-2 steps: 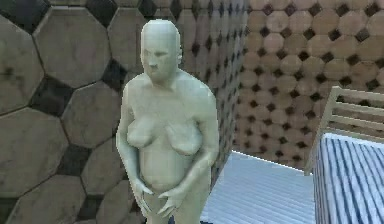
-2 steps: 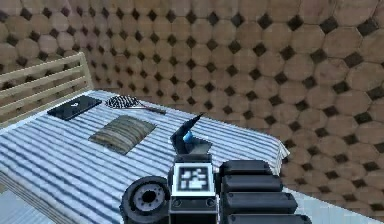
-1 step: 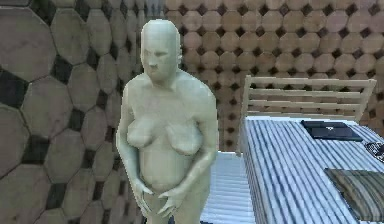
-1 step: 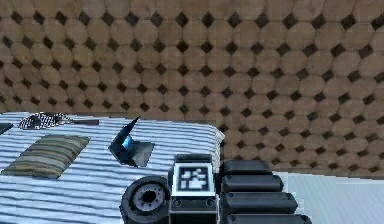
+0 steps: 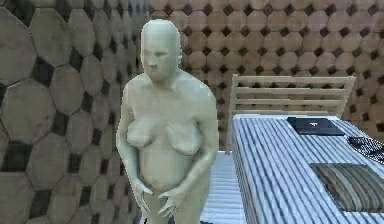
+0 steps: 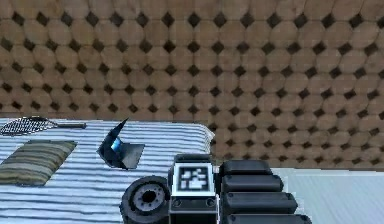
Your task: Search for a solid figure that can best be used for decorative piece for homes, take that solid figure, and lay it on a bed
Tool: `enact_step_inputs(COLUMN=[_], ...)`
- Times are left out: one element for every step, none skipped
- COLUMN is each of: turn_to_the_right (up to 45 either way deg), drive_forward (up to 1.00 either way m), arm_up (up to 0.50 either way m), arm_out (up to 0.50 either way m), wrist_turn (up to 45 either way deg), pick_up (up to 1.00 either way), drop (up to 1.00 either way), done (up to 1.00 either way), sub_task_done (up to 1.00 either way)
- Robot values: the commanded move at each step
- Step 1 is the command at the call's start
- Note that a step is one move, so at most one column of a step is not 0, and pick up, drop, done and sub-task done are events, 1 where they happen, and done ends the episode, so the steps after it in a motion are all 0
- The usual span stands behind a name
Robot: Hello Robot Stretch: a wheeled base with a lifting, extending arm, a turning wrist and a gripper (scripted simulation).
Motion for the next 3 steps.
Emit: enact_step_inputs(turn_to_the_right=[0.0,-45.0,-45.0], drive_forward=[0.95,0.0,0.0], arm_up=[0.0,0.0,0.0], arm_out=[0.0,0.0,0.0], wrist_turn=[0.0,0.0,0.0], pick_up=[0.0,0.0,0.0], drop=[0.0,0.0,0.0], done=[0.0,0.0,0.0], sub_task_done=[0.0,0.0,0.0])
